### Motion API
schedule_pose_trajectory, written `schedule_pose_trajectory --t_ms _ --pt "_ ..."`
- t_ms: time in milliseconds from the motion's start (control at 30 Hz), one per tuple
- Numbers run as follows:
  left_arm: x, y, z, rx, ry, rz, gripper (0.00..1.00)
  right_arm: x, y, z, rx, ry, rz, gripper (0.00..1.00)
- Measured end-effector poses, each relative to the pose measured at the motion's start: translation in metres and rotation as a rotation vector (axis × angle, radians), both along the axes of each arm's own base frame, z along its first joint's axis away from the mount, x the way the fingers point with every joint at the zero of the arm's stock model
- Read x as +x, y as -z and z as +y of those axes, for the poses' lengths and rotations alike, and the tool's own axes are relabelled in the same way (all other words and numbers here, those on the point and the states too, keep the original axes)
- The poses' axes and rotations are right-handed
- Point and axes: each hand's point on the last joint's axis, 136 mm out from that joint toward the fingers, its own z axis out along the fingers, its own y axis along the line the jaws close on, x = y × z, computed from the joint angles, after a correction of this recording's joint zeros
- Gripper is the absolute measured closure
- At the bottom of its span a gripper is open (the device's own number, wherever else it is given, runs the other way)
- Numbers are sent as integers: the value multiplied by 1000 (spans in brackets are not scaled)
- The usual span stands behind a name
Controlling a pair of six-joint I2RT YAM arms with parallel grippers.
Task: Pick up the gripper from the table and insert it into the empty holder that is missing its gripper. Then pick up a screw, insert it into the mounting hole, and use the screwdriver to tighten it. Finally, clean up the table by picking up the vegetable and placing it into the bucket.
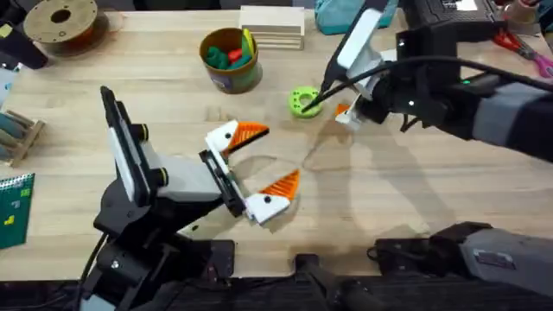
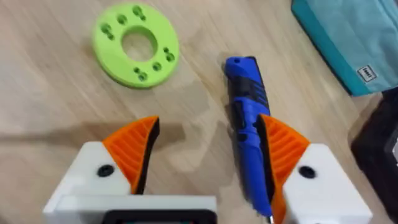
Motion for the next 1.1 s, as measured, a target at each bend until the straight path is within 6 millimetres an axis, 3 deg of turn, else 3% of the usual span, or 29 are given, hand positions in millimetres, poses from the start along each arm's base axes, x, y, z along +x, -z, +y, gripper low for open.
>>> schedule_pose_trajectory --t_ms 67,333,433,700,800,933,1067,1100 --pt "0 0 0 -1 -1 2 17 -7 -10 4 36 22 0 104" --pt "14 -7 11 -36 -108 40 15 -26 -44 18 130 41 -39 103" --pt "20 -2 25 -8 -213 159 14 -28 -52 20 152 47 -55 103" --pt "23 -22 78 202 -533 470 14 -28 -56 19 196 86 -52 104" --pt "28 -14 87 309 -605 610 14 -28 -57 19 205 95 -49 104" --pt "45 1 78 369 -602 719 14 -28 -57 19 209 99 -48 104" --pt "43 30 67 429 -557 871 14 -28 -56 19 210 100 -47 103" --pt "39 49 69 454 -594 992 14 -28 -56 19 211 101 -46 103"
